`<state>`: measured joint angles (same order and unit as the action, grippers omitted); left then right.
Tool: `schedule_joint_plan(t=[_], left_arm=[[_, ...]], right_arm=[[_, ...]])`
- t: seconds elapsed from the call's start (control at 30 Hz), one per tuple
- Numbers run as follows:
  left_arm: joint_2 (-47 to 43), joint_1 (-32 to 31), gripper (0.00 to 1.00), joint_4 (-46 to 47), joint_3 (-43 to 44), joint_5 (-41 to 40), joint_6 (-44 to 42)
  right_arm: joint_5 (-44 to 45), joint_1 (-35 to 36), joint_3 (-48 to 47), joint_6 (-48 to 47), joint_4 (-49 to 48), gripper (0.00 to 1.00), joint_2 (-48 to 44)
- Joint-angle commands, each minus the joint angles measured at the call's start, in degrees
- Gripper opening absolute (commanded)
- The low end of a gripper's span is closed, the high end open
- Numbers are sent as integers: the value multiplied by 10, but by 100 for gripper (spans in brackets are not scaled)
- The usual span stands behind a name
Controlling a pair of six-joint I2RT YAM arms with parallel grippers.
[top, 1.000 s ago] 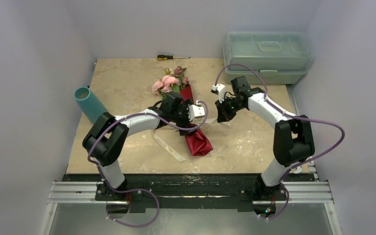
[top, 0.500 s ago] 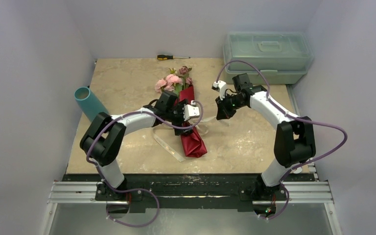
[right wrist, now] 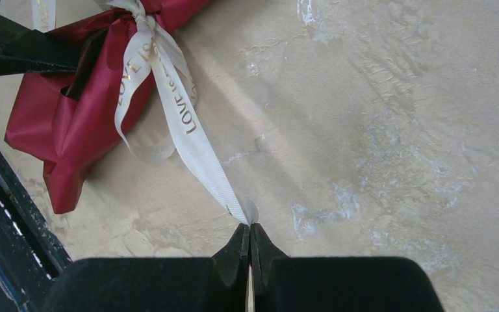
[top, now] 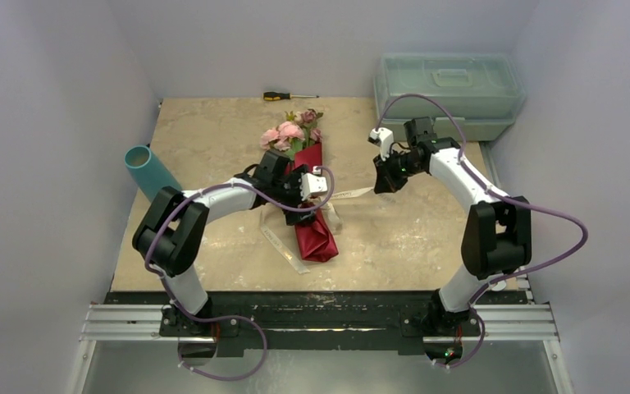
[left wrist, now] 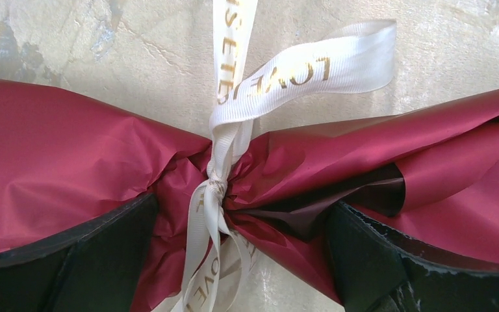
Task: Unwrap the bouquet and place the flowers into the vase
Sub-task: Untie the ribbon from the wrapping paper.
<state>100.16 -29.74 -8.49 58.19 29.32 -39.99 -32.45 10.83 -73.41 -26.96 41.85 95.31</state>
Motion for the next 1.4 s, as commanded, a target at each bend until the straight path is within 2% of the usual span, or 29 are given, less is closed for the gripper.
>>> schedule_joint_plan(t=[0.0,0.53,0.67,0.7,0.77,0.83,0.97,1.13,1.23,1.37], left_arm=[[28,20,100,-78,-27,-44,-15],[25,27,100,-62,-33,-27,-9],[4,27,100,-42,-32,-5,15],[-5,27,100,-30,-32,1,25],[-22,26,100,-13,-32,8,41],[-39,26,100,1,-28,14,54],[-76,26,100,30,-32,23,68],[-141,26,99,76,-56,15,77],[-174,26,90,75,-58,7,58],[-203,18,61,56,-63,10,10]], right_arm=[[10,-16,-32,-25,23,0,6],[24,-53,-73,-50,76,0,38],[18,-40,-57,-15,57,13,34],[19,-30,-53,-7,54,18,33],[21,-12,-46,7,48,37,33],[19,5,-39,23,40,47,32],[10,43,-30,60,14,56,29],[-38,90,-37,124,-15,56,53],[-66,108,-35,149,-29,56,64],[-87,126,-27,186,-61,54,82]])
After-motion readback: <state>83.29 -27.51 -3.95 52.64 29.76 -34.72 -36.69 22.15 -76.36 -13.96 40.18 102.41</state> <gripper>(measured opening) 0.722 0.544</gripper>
